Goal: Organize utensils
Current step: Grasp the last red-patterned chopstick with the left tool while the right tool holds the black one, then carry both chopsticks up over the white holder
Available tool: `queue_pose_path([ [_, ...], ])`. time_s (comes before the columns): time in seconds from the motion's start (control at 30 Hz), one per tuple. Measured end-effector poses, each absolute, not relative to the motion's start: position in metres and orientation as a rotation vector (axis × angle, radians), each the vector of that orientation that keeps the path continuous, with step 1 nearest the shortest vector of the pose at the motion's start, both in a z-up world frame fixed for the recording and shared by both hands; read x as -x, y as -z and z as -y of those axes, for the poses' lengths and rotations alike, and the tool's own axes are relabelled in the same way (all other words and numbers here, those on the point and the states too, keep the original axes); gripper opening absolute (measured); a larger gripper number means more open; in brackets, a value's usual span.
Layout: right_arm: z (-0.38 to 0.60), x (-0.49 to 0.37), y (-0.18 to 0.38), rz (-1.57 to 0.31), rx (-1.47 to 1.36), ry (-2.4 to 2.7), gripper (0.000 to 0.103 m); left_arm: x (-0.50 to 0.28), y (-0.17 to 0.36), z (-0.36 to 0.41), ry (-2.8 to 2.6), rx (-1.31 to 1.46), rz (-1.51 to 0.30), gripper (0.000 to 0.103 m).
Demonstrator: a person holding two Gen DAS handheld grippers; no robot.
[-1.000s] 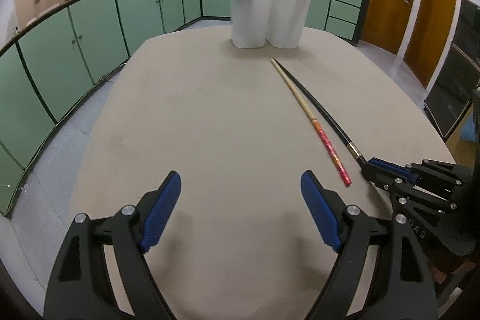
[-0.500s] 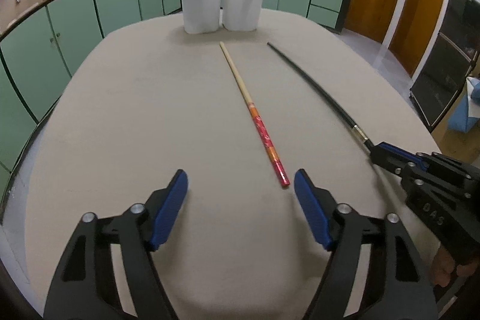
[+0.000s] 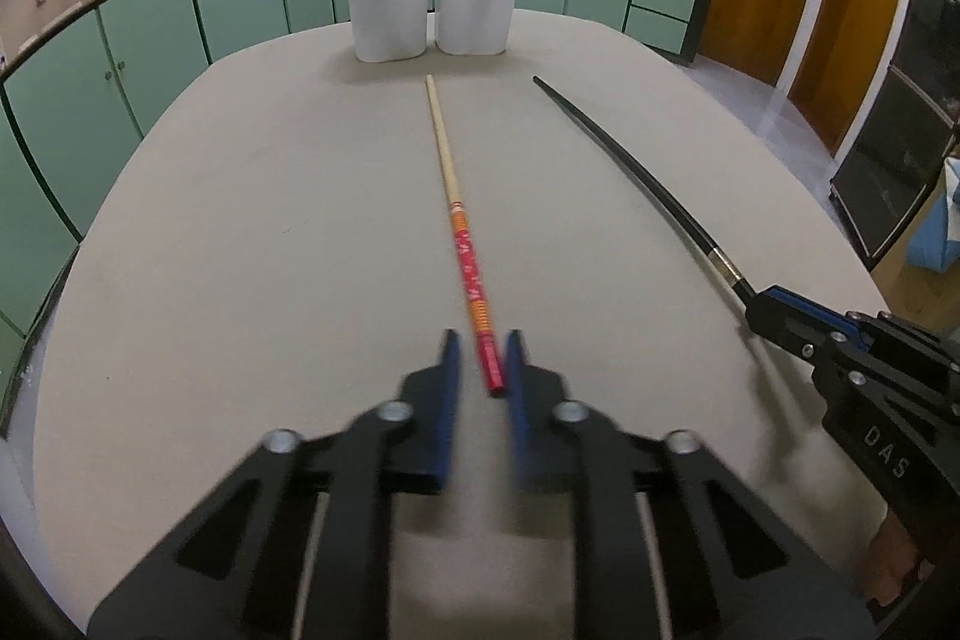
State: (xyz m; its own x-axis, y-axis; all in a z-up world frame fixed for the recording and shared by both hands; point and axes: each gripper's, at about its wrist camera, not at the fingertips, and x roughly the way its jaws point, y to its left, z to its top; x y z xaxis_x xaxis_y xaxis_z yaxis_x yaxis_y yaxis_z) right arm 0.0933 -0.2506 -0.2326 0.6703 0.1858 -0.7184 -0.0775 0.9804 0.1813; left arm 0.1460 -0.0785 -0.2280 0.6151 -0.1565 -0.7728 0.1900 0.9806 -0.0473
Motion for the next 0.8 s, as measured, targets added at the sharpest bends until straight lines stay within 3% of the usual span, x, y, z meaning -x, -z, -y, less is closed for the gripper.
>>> queue_pose_path([
  [0.37,0.246,-0.091,0.214,-0.782,-0.109,-0.159,0.006,-0.14,0.216,0.078,0.213,-0.036,-0.852,0.005],
  [0.8,0.248,-0.092,0.17,-0.684,-0.108,-0.174,0.006,-0.12,0.156,0.061,0.218,-0.021,-0.704,0.005],
])
